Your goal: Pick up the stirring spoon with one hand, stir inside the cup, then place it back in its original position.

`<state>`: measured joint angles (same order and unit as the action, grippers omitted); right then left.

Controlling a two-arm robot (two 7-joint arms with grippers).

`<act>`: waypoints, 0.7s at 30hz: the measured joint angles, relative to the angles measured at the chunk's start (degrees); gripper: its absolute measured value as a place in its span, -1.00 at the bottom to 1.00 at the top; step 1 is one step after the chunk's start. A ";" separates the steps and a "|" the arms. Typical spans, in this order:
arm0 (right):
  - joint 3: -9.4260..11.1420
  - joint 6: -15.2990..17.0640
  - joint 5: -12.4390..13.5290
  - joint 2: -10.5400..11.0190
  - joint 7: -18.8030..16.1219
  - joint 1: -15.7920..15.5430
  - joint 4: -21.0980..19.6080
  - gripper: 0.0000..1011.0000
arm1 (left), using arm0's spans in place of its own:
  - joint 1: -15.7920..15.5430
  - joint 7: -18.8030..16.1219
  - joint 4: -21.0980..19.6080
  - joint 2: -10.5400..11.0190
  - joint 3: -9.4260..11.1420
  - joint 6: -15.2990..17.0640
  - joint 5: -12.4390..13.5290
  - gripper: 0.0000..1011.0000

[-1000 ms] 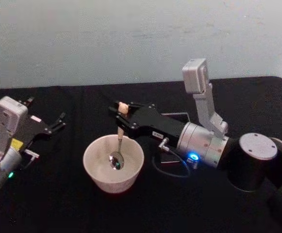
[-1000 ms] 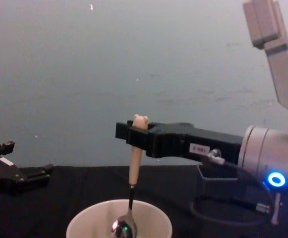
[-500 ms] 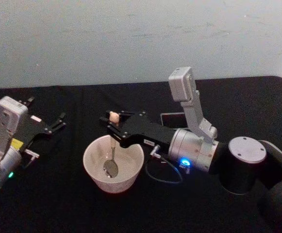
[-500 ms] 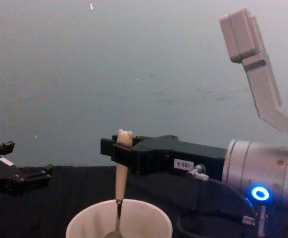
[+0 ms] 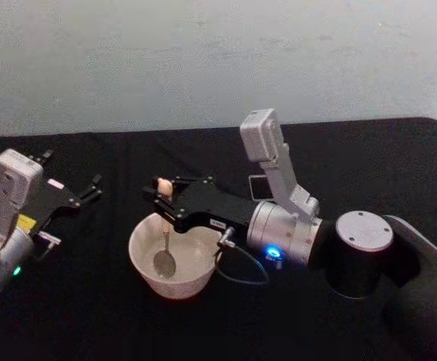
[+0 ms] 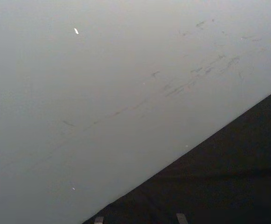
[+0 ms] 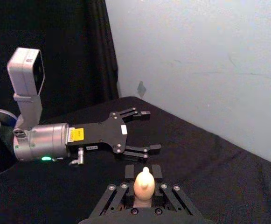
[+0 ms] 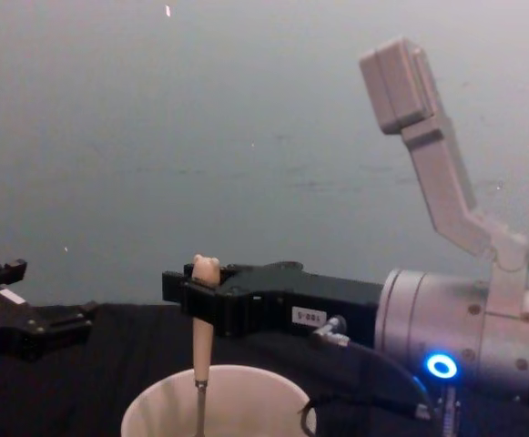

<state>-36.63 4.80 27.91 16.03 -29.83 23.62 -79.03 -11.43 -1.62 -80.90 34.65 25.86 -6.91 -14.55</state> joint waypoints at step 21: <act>2.17 -1.39 -2.73 -2.70 1.16 2.14 5.77 -0.57 | 0.00 0.00 0.00 0.00 0.00 0.00 0.00 0.98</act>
<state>-34.46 3.41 25.18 13.33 -28.67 25.76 -73.26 -11.43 -1.62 -80.90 34.65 25.86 -6.91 -14.55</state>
